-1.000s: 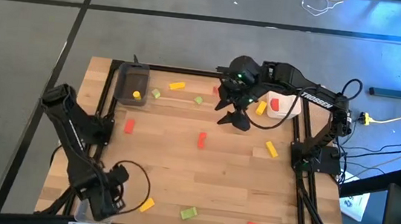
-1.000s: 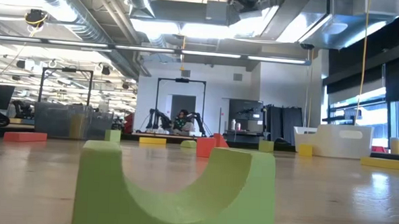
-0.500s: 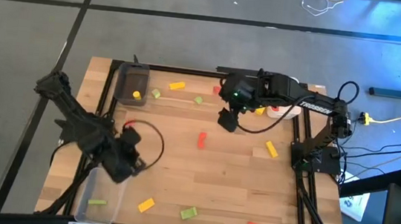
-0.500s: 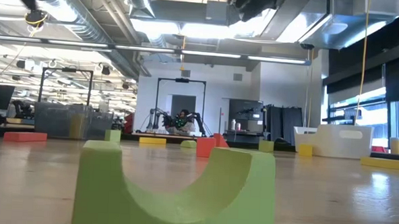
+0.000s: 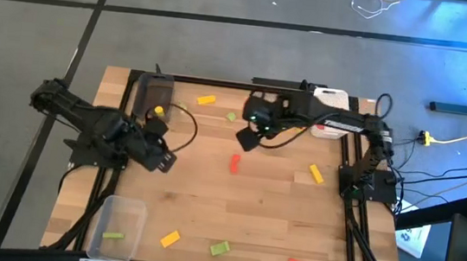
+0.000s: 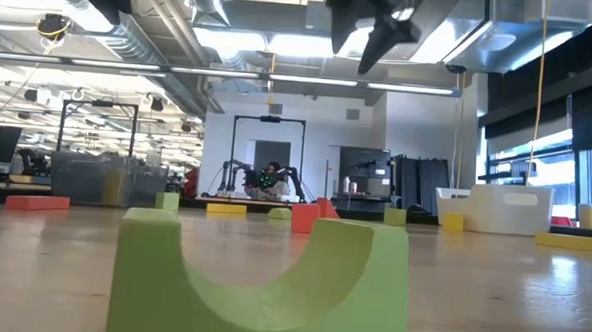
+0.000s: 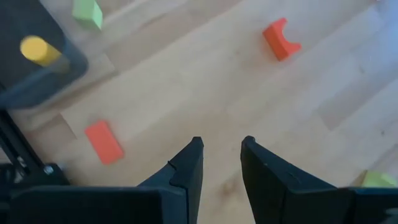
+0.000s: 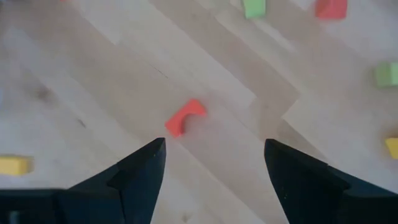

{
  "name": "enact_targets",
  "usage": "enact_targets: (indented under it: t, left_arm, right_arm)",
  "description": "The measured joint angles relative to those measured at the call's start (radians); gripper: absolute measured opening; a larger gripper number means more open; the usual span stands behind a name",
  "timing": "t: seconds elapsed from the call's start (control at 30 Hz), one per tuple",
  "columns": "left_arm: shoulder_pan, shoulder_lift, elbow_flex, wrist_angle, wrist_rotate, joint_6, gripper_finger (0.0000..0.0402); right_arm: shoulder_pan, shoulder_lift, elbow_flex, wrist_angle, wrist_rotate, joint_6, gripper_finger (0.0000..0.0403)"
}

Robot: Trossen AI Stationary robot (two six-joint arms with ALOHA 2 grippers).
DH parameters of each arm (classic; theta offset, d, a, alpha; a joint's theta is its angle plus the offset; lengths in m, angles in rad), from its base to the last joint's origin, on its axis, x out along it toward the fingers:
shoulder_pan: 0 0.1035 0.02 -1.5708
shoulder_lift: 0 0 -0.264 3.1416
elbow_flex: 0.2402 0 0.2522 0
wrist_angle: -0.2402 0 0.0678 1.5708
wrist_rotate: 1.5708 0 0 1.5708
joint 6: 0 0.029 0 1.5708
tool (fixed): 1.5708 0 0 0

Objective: Sort & place blocks by color
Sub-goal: Put the orange block into the white bin

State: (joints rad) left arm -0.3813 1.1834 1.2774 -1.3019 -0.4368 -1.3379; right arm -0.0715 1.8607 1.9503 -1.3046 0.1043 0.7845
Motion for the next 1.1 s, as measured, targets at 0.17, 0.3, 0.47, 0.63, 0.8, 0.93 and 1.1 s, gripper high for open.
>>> enact_targets:
  t: [0.17, 0.3, 0.47, 0.63, 0.8, 0.93, 1.1]
  left_arm:
    - [0.064, -0.009, 0.000, -0.004, -0.022, 0.102, 0.0098]
    - [0.104, -0.042, 0.001, -0.032, -0.068, 0.200, 0.0098]
    - [0.166, -0.108, 0.001, -0.060, -0.207, 0.340, 0.0098]
    - [0.245, -0.197, 0.000, -0.076, -0.298, 0.520, 0.0098]
    - [0.324, -0.272, 0.000, -0.070, -0.292, 0.654, 0.0098]
    - [0.370, -0.320, 0.000, -0.061, -0.287, 0.728, 0.0098]
    - [0.402, -0.342, 0.000, -0.033, -0.268, 0.799, 0.0098]
  right_arm:
    - [0.007, 0.073, 0.000, 0.001, 0.000, 0.022, 0.0273]
    - [0.012, 0.114, 0.000, 0.008, -0.027, 0.087, 0.0273]
    - [0.025, 0.152, 0.000, 0.042, -0.052, 0.262, 0.0273]
    - [0.058, 0.189, 0.000, 0.092, -0.065, 0.449, 0.0273]
    - [0.093, 0.235, 0.000, 0.130, -0.065, 0.573, 0.0273]
    - [0.115, 0.296, 0.000, 0.132, -0.064, 0.627, 0.0273]
    - [0.114, 0.363, 0.000, 0.148, -0.075, 0.626, 0.0273]
